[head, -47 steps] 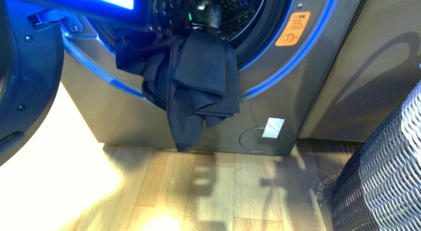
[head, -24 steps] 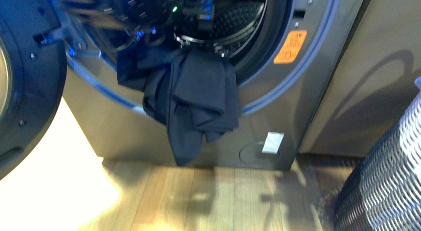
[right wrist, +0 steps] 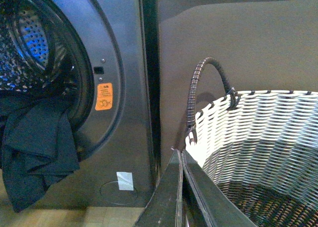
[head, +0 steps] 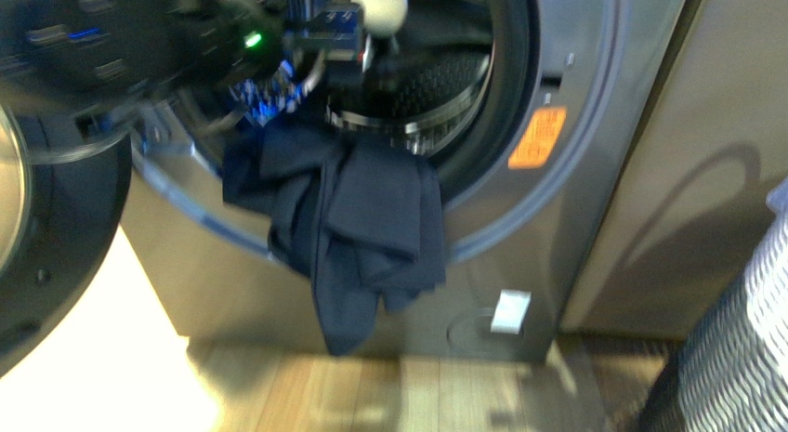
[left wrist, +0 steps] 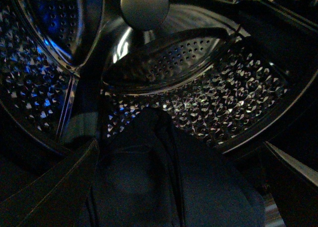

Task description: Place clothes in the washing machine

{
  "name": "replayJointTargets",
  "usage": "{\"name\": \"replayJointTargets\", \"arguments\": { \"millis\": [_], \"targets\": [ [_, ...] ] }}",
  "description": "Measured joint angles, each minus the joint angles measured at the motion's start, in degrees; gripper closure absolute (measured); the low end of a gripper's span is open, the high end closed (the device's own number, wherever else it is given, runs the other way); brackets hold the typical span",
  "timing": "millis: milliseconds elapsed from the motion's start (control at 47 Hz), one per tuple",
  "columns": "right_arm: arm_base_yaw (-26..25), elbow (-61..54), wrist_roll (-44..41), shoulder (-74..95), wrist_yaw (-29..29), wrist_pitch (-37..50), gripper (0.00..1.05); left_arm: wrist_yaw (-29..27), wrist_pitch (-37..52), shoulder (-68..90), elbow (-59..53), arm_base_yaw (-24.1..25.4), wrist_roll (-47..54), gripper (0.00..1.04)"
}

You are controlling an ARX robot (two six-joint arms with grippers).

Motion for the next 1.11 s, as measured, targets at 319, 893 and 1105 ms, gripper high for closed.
{"name": "replayJointTargets", "arguments": {
  "millis": [319, 893, 1105],
  "targets": [
    [0.0, 0.0, 0.0, 0.0, 0.0, 0.0, 1.02, 4.07, 3.91, -22.86, -17.62, 0.31, -0.24, 0.06],
    [0.0, 0.0, -0.07, 0.0, -0.13, 0.0, 0.49, -6.88, -1.11, -46.62, -40.28, 5.55, -0.13, 0.75],
    [0.0, 0.0, -0.07, 0.0, -0.13, 0.0, 0.14, -4.44, -0.55, -53.02, -48.09, 8.17, -0.17, 1.01]
  ]
}}
